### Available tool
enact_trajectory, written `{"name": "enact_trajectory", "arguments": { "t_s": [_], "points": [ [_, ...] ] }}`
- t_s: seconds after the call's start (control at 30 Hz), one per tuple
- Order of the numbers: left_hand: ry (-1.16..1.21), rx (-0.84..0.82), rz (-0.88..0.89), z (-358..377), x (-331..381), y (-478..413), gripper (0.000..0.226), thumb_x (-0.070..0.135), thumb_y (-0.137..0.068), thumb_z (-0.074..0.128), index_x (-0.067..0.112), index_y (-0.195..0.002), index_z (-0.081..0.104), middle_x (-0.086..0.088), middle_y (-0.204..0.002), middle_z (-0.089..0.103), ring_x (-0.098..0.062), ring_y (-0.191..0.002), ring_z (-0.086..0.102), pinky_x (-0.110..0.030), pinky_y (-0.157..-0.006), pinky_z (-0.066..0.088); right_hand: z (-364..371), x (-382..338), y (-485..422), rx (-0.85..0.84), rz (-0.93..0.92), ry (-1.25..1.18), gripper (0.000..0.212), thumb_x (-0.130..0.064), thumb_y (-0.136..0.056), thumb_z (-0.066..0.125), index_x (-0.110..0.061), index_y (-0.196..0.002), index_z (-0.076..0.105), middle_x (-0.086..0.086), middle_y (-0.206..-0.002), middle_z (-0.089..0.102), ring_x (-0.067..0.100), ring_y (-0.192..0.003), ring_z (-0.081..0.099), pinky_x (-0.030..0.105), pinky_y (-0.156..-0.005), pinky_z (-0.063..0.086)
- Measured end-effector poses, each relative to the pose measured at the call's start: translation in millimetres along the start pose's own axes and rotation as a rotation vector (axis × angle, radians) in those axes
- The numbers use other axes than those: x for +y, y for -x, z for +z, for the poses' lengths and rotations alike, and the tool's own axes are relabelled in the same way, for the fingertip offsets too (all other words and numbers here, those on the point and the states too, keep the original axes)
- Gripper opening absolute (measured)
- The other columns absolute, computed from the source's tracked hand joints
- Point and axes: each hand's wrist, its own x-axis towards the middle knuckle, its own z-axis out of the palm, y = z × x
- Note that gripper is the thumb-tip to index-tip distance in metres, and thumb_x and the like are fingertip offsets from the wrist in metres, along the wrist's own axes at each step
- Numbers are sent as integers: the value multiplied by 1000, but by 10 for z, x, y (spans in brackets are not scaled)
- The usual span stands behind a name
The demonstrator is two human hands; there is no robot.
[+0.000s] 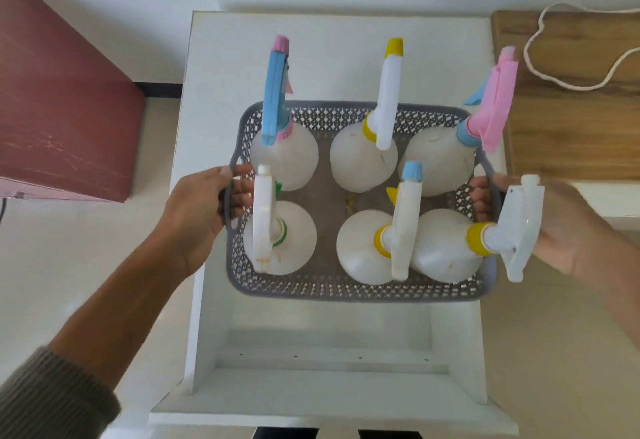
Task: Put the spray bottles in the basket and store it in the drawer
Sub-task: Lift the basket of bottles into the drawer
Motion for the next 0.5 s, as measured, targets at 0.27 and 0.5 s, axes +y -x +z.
{"name": "enact_trajectory", "arguments": {
  "t_s": [0.27, 0.5],
  "points": [
    [-18, 53, -47, -276, -596, 492, 33, 22, -106, 38, 16, -106, 70, -3, -79, 75, -12, -70, 69, -19, -58, 57, 58, 529, 228, -36, 126, -23, 23, -13, -103, 41, -3, -97, 61, 10, -79, 57, 20, -67, 53, 29, -68, 44],
    [50, 91, -104, -358, -1121, 705, 33, 17, -107, 36, 16, -104, 68, -6, -74, 73, -10, -59, 65, -23, -59, 56, 127, 1052, 278, 46, 127, 25, 30, -9, -103, 42, -3, -82, 64, 5, -58, 62, 16, -49, 55, 28, -57, 49]
  ]
}}
